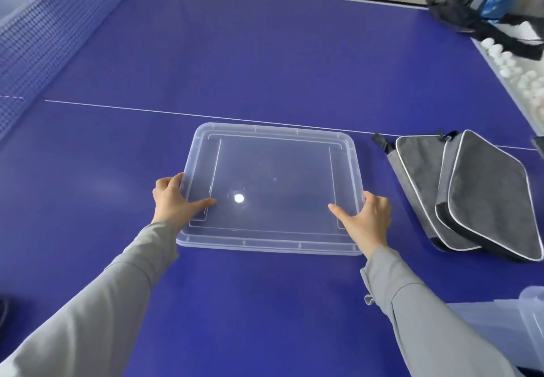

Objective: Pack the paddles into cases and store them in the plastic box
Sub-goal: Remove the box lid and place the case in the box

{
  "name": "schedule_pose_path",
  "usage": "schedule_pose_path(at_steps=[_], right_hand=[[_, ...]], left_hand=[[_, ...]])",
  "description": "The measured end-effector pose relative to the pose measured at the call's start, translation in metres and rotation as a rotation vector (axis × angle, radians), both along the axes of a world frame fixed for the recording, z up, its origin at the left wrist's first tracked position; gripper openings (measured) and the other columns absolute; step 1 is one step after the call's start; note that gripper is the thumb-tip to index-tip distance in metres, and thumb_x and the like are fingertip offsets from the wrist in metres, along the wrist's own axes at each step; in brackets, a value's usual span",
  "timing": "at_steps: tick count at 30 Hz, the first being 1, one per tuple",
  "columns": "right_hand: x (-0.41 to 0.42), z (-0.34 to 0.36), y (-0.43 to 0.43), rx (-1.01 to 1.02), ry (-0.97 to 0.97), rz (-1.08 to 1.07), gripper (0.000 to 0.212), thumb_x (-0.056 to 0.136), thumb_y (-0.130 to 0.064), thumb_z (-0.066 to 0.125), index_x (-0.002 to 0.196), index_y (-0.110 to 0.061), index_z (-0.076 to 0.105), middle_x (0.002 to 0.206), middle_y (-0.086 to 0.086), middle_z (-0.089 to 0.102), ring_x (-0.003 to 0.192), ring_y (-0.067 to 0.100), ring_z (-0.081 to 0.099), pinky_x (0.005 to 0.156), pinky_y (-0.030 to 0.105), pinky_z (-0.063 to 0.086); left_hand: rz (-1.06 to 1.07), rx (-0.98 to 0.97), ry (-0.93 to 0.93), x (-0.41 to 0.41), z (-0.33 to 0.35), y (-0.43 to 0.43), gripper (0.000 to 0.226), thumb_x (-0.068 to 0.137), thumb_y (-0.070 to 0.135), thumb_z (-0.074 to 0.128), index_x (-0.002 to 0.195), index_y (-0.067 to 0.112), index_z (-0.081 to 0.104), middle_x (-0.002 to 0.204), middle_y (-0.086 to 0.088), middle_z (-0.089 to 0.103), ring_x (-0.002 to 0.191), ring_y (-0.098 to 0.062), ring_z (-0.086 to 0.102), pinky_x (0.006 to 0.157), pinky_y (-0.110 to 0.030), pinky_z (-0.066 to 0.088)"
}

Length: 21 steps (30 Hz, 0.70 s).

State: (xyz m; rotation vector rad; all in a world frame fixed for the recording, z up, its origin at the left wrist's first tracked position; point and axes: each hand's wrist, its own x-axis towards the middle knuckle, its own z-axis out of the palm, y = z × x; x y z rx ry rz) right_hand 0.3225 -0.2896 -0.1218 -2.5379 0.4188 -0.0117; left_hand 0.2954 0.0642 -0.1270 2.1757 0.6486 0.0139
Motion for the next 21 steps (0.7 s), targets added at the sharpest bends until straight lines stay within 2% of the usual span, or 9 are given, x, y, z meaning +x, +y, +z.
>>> schedule_pose_path(at_steps=[5, 10, 13, 17, 21], right_hand=[[-0.001, 0.001, -0.002, -0.022, -0.006, 0.033, 0.084, 0.069, -0.055, 0.073, 0.131, -0.005, 0.045, 0.128, 0.013, 0.043, 0.121, 0.028, 0.038, 0.102, 0.044, 0.036], [-0.021, 0.009, -0.009, -0.017, 0.029, 0.075, 0.091, 0.074, -0.054, 0.07, 0.141, -0.005, 0.033, 0.137, 0.013, 0.037, 0.129, 0.028, 0.032, 0.106, 0.045, 0.032], [-0.044, 0.018, -0.016, -0.04, 0.044, 0.123, 0.088, 0.077, -0.053, 0.068, 0.142, -0.005, 0.031, 0.14, 0.013, 0.038, 0.13, 0.028, 0.033, 0.106, 0.045, 0.034], [-0.082, 0.03, -0.018, -0.045, 0.03, 0.201, 0.085, 0.079, -0.049, 0.068, 0.142, -0.005, 0.032, 0.141, 0.012, 0.04, 0.131, 0.026, 0.034, 0.105, 0.039, 0.034], [-0.131, 0.038, -0.017, -0.092, 0.084, 0.31, 0.086, 0.083, -0.057, 0.058, 0.146, -0.009, 0.024, 0.149, 0.007, 0.031, 0.137, 0.022, 0.028, 0.108, 0.036, 0.031]], left_hand=[[-0.006, 0.046, 0.0, -0.002, -0.001, -0.001, 0.082, 0.064, 0.037, 0.085, 0.134, 0.018, 0.046, 0.13, -0.005, 0.035, 0.127, -0.022, 0.028, 0.109, -0.038, 0.03], [-0.027, 0.098, 0.066, -0.021, 0.007, -0.005, 0.087, 0.069, 0.044, 0.08, 0.139, 0.012, 0.039, 0.133, -0.008, 0.035, 0.128, -0.025, 0.026, 0.11, -0.041, 0.028], [-0.049, 0.15, 0.102, -0.05, 0.012, -0.009, 0.086, 0.072, 0.046, 0.077, 0.141, 0.013, 0.037, 0.134, -0.009, 0.037, 0.126, -0.028, 0.029, 0.107, -0.041, 0.03], [-0.098, 0.206, 0.144, -0.101, 0.014, -0.02, 0.085, 0.076, 0.052, 0.07, 0.144, 0.015, 0.033, 0.14, -0.006, 0.039, 0.128, -0.028, 0.032, 0.107, -0.042, 0.033], [-0.114, 0.278, 0.206, -0.165, 0.024, -0.036, 0.087, 0.08, 0.058, 0.06, 0.148, 0.016, 0.024, 0.15, 0.0, 0.03, 0.137, -0.023, 0.026, 0.11, -0.041, 0.028]])
